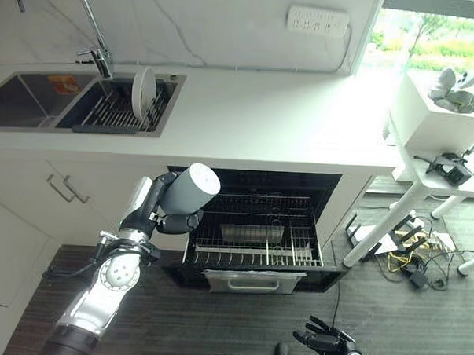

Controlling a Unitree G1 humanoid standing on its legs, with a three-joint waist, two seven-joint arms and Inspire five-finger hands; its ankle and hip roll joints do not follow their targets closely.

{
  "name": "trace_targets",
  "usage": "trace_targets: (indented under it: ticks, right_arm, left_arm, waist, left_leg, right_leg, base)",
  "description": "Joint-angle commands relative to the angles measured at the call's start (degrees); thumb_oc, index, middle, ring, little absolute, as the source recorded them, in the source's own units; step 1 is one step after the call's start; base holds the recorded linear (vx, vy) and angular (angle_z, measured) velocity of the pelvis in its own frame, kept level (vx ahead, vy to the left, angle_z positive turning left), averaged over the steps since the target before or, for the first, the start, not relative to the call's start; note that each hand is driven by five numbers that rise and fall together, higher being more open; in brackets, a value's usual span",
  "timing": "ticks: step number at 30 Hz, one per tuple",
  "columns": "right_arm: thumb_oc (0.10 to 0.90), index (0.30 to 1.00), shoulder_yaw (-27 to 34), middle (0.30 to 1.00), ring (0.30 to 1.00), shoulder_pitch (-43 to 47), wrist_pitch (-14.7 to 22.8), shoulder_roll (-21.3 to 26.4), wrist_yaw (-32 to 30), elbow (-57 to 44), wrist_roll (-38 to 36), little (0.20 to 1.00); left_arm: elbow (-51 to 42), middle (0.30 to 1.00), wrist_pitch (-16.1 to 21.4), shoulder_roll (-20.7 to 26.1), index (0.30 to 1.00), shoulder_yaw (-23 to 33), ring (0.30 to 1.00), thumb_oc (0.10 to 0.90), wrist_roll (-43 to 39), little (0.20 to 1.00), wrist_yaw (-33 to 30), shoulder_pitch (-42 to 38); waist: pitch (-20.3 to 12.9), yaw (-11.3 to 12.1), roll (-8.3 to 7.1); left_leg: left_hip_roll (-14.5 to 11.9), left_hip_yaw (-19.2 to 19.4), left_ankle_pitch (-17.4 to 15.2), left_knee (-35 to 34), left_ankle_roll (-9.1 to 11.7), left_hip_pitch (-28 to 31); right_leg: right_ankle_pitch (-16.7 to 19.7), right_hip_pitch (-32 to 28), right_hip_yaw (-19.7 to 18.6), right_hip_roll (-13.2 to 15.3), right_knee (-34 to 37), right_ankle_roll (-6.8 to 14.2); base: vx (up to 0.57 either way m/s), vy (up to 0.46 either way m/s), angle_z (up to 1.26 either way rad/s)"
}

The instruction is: Place the dishes in the dishwasher.

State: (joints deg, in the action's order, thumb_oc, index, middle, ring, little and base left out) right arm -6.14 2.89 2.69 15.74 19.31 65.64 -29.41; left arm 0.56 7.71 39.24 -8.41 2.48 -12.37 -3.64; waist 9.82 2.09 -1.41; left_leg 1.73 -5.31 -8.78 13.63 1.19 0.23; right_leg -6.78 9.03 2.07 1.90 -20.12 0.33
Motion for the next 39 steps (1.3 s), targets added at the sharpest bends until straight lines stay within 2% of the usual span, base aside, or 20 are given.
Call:
trace_targets:
  ticks: [1, 3, 4, 5, 6, 8, 11, 16, 18, 22, 26, 31, 36, 37, 39]
  right_arm:
    - [0.8, 0.9, -0.75, 0.9, 0.9, 0.12, 2.16, 2.7, 1.92, 0.45, -1.21, 0.9]
    - [0.8, 0.9, -0.46, 0.9, 0.9, 0.33, 2.67, 2.67, 1.52, 0.75, -1.26, 0.9]
    - [0.8, 0.9, -0.44, 0.9, 0.9, 0.62, 2.86, 2.65, 1.25, 0.85, -1.05, 0.9]
    - [0.8, 0.9, -0.5, 0.9, 0.9, 0.98, 3.06, 2.61, 0.86, 0.8, -0.86, 0.9]
    - [0.8, 0.9, -0.5, 0.9, 0.9, 1.16, 3.31, 2.58, 0.59, 0.79, -1.07, 0.9]
    - [0.8, 0.9, -0.39, 0.9, 0.9, 1.35, 3.64, 2.58, 0.2, 0.52, -1.52, 0.9]
    - [0.8, 0.9, 0.2, 0.9, 0.9, 0.68, 3.74, 2.76, -0.79, -0.26, -2.27, 0.9]
    - [0.8, 0.9, 1.5, 0.9, 0.9, -1.01, 4.11, 2.66, -1.79, 0.11, -4.04, 0.9]
    - [0.8, 0.9, 3.25, 0.9, 0.9, -2.75, 6.9, 2.08, -5.04, -0.68, -4.49, 0.9]
    - [0.8, 0.9, 4.42, 0.9, 0.9, -3.95, 10.32, 2.11, -9.94, -4.21, -4.67, 0.9]
    - [0.8, 0.9, 4.97, 0.9, 0.9, -7.26, 11.8, 0.81, -17.34, -18.42, -4.79, 0.9]
    - [0.8, 0.9, 6.07, 0.9, 0.9, -9.43, 12.56, 0.45, -20.91, -27.2, -1.63, 0.9]
    - [0.8, 0.9, 8.1, 0.9, 0.9, -11.93, 16.02, 0.7, -23.36, -36.83, 0.51, 0.9]
    - [0.8, 0.9, 9.43, 0.9, 0.9, -13.04, 18.28, 1.12, -24.89, -41.85, 1.17, 0.9]
    - [0.8, 0.9, 10.13, 0.9, 0.9, -13.62, 19.05, 1.66, -25.83, -45.59, 1.8, 0.9]
  left_arm:
    - [-5.98, 0.3, 4.37, -1.31, 0.3, 5.38, 0.3, 0.4, -0.78, 0.3, -2.06, -9.27]
    - [-6.77, 0.3, 3.79, -1.7, 0.3, 5.23, 0.3, 0.4, -1.01, 0.3, -1.85, -9.38]
    - [-6.93, 0.3, 3.79, -1.9, 0.3, 5.24, 0.3, 0.4, -1.16, 0.3, -2.0, -9.27]
    - [-7.14, 0.3, 3.98, -2.08, 0.3, 5.27, 0.3, 0.4, -1.42, 0.3, -2.15, -9.08]
    - [-7.21, 0.3, 4.21, -2.12, 0.3, 5.14, 0.3, 0.4, -1.57, 0.3, -2.11, -9.19]
    - [-7.13, 0.3, 4.62, -2.58, 0.3, 4.82, 0.3, 0.4, -1.39, 0.3, -2.12, -9.63]
    - [-6.88, 0.3, 5.28, -3.39, 0.3, 4.51, 0.3, 0.4, -0.96, 0.3, -2.03, -9.86]
    - [-6.73, 0.3, 5.66, -3.63, 0.3, 4.54, 0.3, 0.4, -1.55, 0.3, -1.14, -9.81]
    - [-6.56, 0.3, 6.85, -3.28, 0.3, 4.92, 0.3, 0.4, -2.89, 0.3, -0.57, -8.91]
    - [-6.85, 0.3, 7.52, -3.11, 0.3, 4.54, 0.3, 0.4, -4.85, 0.3, -0.28, -8.52]
    - [-6.51, 0.3, 9.82, -4.03, 0.3, 4.01, 0.3, 0.4, -7.18, 0.3, -0.76, -7.89]
    - [-4.74, 0.3, 12.6, -4.91, 0.3, 3.03, 0.3, 0.4, -8.77, 0.3, -1.17, -8.11]
    - [-3.28, 0.3, 16.2, -6.12, 0.3, 2.35, 0.3, 0.4, -11.19, 0.3, -2.71, -8.16]
    - [-2.22, 0.3, 17.19, -7.78, 0.3, 1.79, 0.3, 0.4, -15.0, 0.3, -2.19, -8.07]
    - [-1.49, 0.3, 17.7, -9.58, 0.3, 1.39, 0.3, 0.4, -17.43, 0.3, -2.18, -8.0]
  waist:
    - [-0.31, -0.61, -0.1]
    - [-0.12, -0.52, 0.63]
    - [-0.09, -0.65, 1.55]
    - [-0.1, -0.92, 3.11]
    - [-0.06, -1.16, 3.89]
    - [-0.04, -1.53, 4.39]
    - [-0.74, -2.54, 4.78]
    - [-1.43, -2.87, 4.79]
    - [-1.85, -3.47, 4.44]
    - [-1.95, -4.38, 4.06]
    - [-2.11, -7.08, 3.48]
    - [-2.68, -9.86, 2.6]
    - [-2.32, -12.18, 1.53]
    - [-2.25, -13.44, 1.15]
    - [-1.98, -14.45, 0.92]
  left_leg:
    - [-2.47, 7.58, -1.74, 5.64, -0.15, -3.73]
    - [-2.6, 8.5, -1.19, 3.65, 0.08, -4.03]
    - [-3.1, 8.52, -1.92, 3.56, 0.32, -4.62]
    - [-4.3, 8.08, -1.84, 3.56, 1.12, -6.43]
    - [-5.27, 8.14, -1.0, 3.56, 1.99, -7.9]
    - [-6.87, 8.64, -0.01, 3.56, 2.93, -9.65]
    - [-8.83, 9.9, -0.46, 3.56, 3.33, -9.8]
    - [-7.58, 9.18, -2.56, 3.56, 3.25, -7.49]
    - [-6.45, 9.55, -4.42, 3.56, 1.99, -5.91]
    - [-6.16, 10.33, -5.4, 3.56, 1.15, -5.11]
    - [-5.79, 12.71, -6.67, 3.56, -0.15, -4.44]
    - [-5.51, 16.68, -7.69, 3.56, -1.29, -3.09]
    - [-4.94, 19.49, -8.21, 3.56, -2.2, -1.08]
    - [-4.59, 20.36, -8.48, 3.56, -2.47, -0.48]
    - [-4.51, 21.2, -9.16, 3.56, -2.56, 0.58]
  right_leg:
    - [-5.38, -4.58, 0.75, 3.63, 2.93, 4.92]
    - [-5.83, -5.06, 2.5, 3.87, 2.93, 4.68]
    - [-6.02, -5.15, 3.46, 3.58, 2.93, 4.65]
    - [-6.55, -5.31, 4.4, 2.65, 2.93, 4.57]
    - [-7.0, -5.49, 4.72, 2.22, 2.93, 4.51]
    - [-7.77, -5.78, 5.38, 2.42, 2.93, 4.63]
    - [-7.87, -5.42, 7.14, 3.75, 2.93, 5.04]
    - [-7.65, -5.85, 7.73, 5.02, 2.93, 5.6]
    - [-7.16, -6.41, 7.06, 5.73, 2.93, 6.41]
    - [-6.61, -6.28, 6.0, 6.09, 2.93, 7.22]
    - [-5.57, -5.07, 3.98, 6.9, 2.93, 8.36]
    - [-4.01, -3.0, 0.95, 7.73, 2.93, 9.7]
    - [-2.03, -1.73, -2.59, 8.02, 2.93, 10.74]
    - [-1.16, -0.93, -4.18, 7.87, 2.93, 11.03]
    - [-0.73, -0.62, -4.78, 7.93, 2.93, 11.42]
  base:
    - [0.05, -0.138, 0.28]
    - [0.05, -0.016, 0.29]
    - [0.05, 0.114, 0.4]
    - [0.04, 0.157, 0.41]
    - [0.02, 0.134, 0.49]
    - [0.02, 0.12, 0.47]
    - [0.04, 0.163, 0.1]
    - [0.07, 0.139, 0.06]
    - [0.11, 0.151, -0.3]
    - [0.03, 0.045, -0.13]
    - [-0.02, 0.053, -0.18]
    - [-0.03, 0.057, -0.44]
    - [-0.03, 0.044, -0.78]
    - [-0.03, 0.062, -0.77]
    - [-0.02, 0.049, -0.98]
